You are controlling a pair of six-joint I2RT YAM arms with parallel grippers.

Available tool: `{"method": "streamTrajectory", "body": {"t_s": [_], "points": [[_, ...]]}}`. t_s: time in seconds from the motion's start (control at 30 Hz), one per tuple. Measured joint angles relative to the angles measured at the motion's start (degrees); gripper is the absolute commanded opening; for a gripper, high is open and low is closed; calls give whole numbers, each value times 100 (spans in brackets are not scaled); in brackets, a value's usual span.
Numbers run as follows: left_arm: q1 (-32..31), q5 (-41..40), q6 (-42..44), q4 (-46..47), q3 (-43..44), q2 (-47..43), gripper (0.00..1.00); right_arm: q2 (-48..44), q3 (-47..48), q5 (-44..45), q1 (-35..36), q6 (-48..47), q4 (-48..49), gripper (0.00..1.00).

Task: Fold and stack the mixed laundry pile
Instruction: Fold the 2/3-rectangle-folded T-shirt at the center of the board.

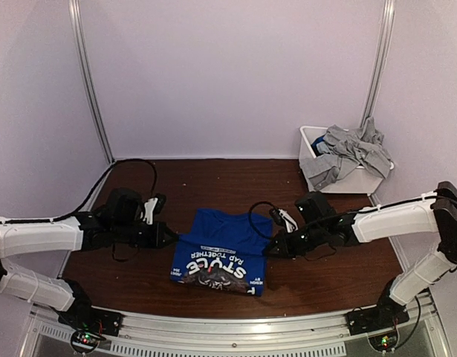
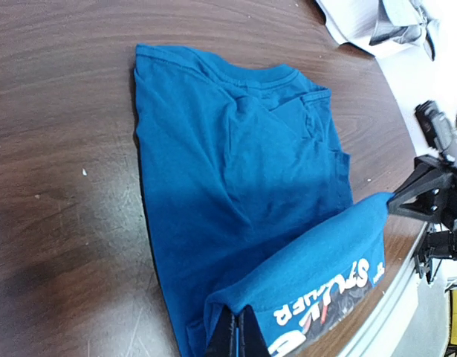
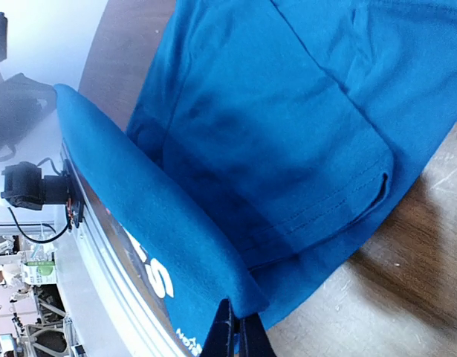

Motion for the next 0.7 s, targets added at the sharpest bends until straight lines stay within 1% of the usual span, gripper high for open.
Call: {"method": "streamTrajectory", "body": {"t_s": [0.07,0.13,0.23,0.33,0.47,0.57,0.7], "points": [[-15,-42,11,-334,127,-238,0,-391,63,81,-26,9,-208,0],[-22,-85,39,-535,275,-291,0,-651,214,129,-57,-42,-433,0],[-22,-162,120,-767,568,-173,0,-804,560,170,-214,-160,-791,0],[-9,-232,282,-935,977,157,0,-776,809,190,-485,-332,-1043,0],[127,-234,597,-1005,1797,874,0,-459,1143,184,-887,-592,-1285,0],[313,-208,817,-925,2347,1493,0,0,1604,162,-1189,-835,-1425,0],[575,-157,988,-717,2809,2347,0,776,2393,63,-1545,-1126,-1449,0]]}}
